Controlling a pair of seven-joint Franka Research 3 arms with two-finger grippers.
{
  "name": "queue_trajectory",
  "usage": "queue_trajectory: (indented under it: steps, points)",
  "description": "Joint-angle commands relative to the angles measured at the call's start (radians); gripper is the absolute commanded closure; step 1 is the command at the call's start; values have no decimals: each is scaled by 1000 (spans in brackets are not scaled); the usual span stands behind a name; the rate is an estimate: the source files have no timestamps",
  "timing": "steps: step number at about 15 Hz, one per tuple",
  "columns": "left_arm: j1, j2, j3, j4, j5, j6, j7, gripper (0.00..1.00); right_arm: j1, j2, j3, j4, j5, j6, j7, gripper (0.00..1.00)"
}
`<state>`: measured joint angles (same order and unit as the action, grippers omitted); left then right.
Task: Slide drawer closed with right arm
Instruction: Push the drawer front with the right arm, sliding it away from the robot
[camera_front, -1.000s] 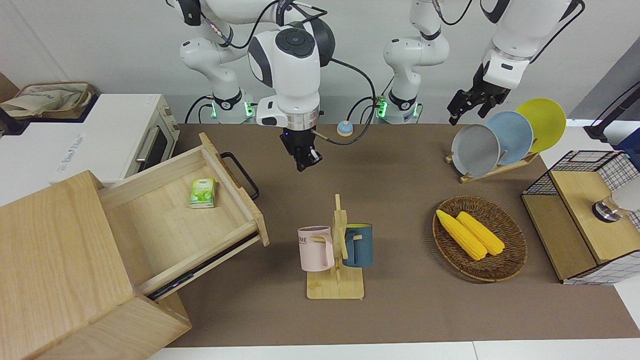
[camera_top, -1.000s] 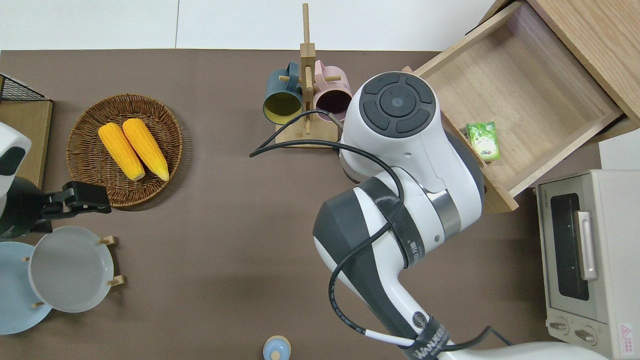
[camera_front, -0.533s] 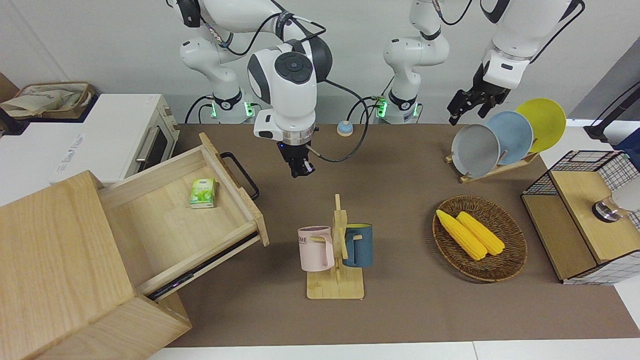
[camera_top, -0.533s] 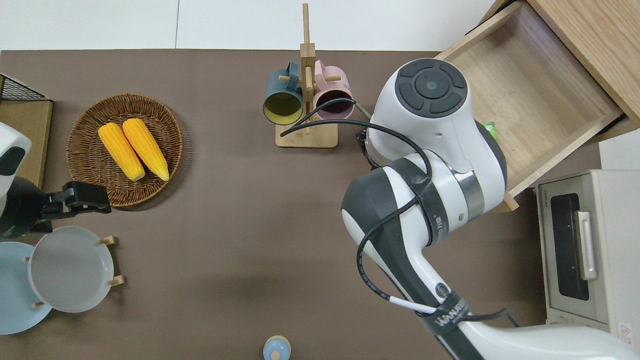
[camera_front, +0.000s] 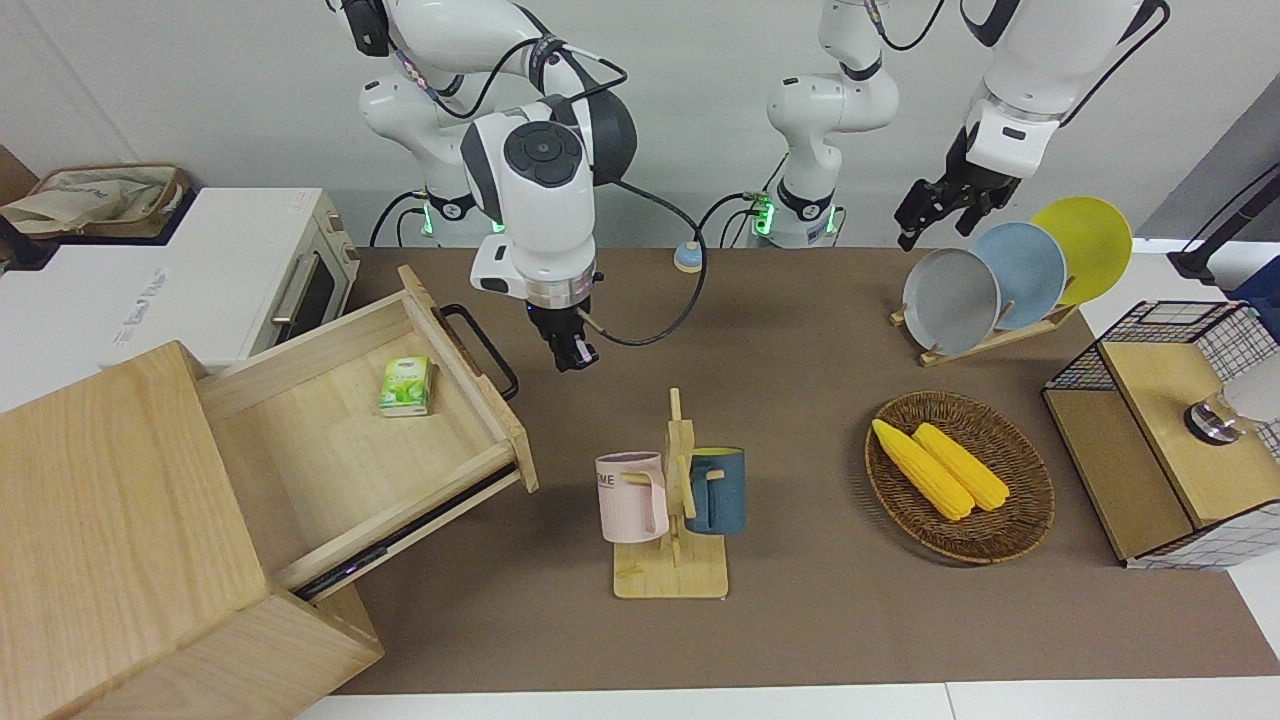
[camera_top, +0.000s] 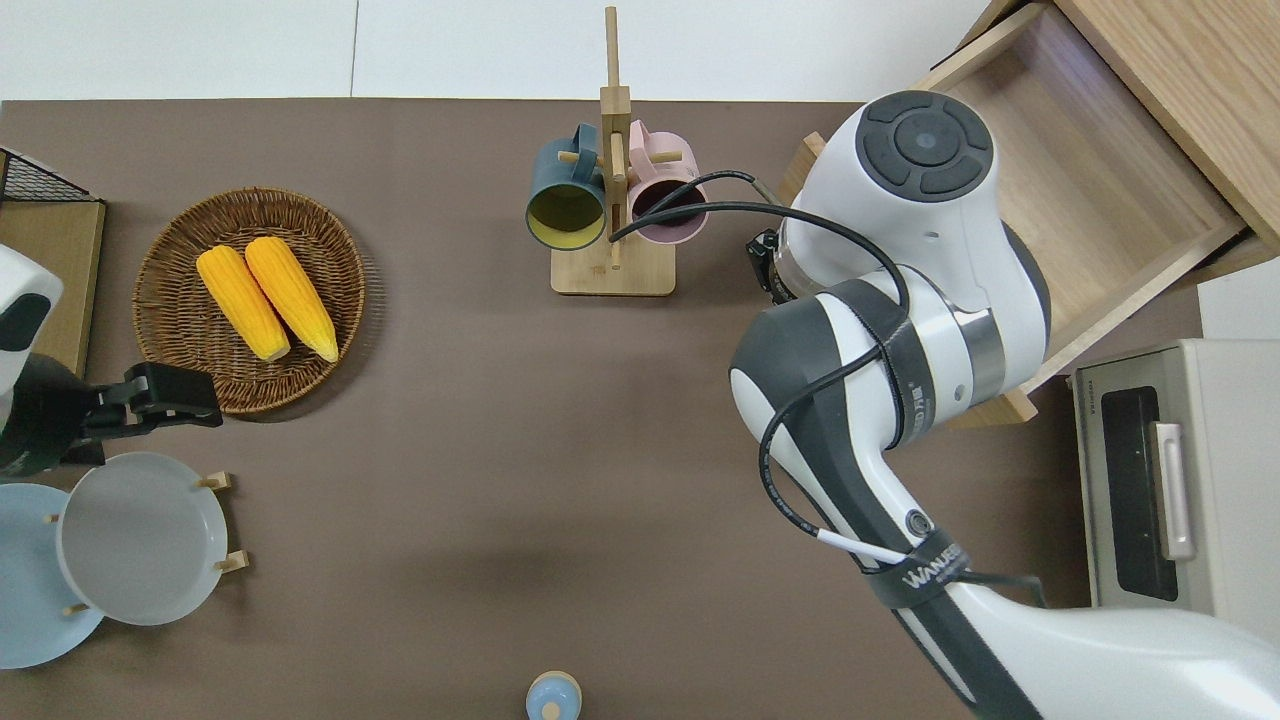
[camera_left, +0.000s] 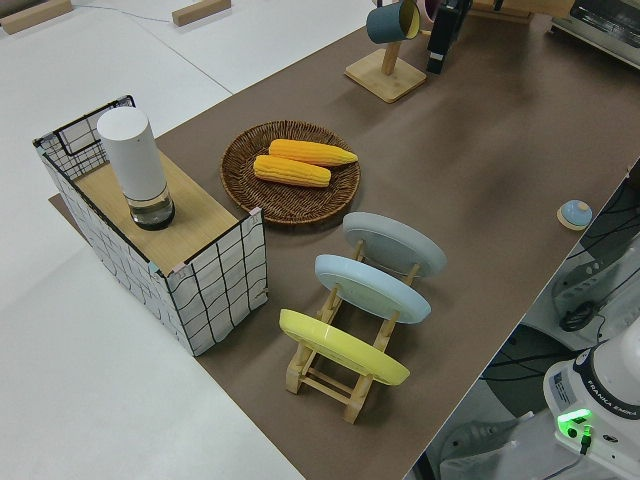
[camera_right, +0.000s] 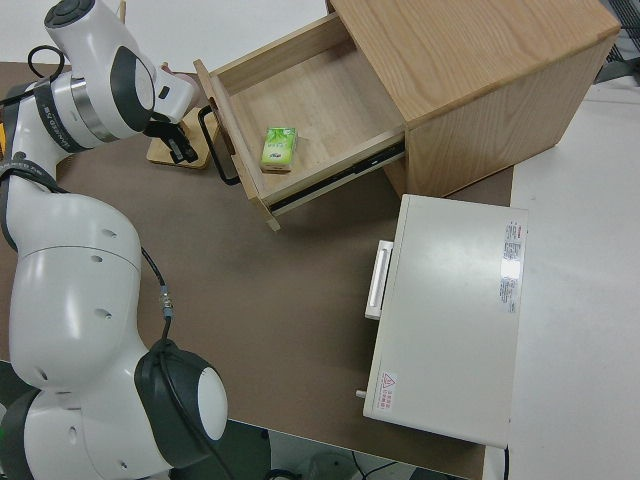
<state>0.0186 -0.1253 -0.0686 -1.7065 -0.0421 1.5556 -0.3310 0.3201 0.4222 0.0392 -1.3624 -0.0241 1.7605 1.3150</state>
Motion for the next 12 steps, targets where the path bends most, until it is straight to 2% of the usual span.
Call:
queue_trajectory:
  steps: [1, 8, 12]
  points:
    - [0, -8, 4, 4, -1, -15, 7, 7, -27, 17, 10, -7, -13, 48, -39, 1000]
    - [0, -8, 4, 4, -1, -17, 7, 7, -81, 30, 10, -3, -48, 65, -115, 1000]
    - [0, -8, 4, 4, -1, -17, 7, 7, -114, 49, 11, 5, -50, 126, -119, 1000]
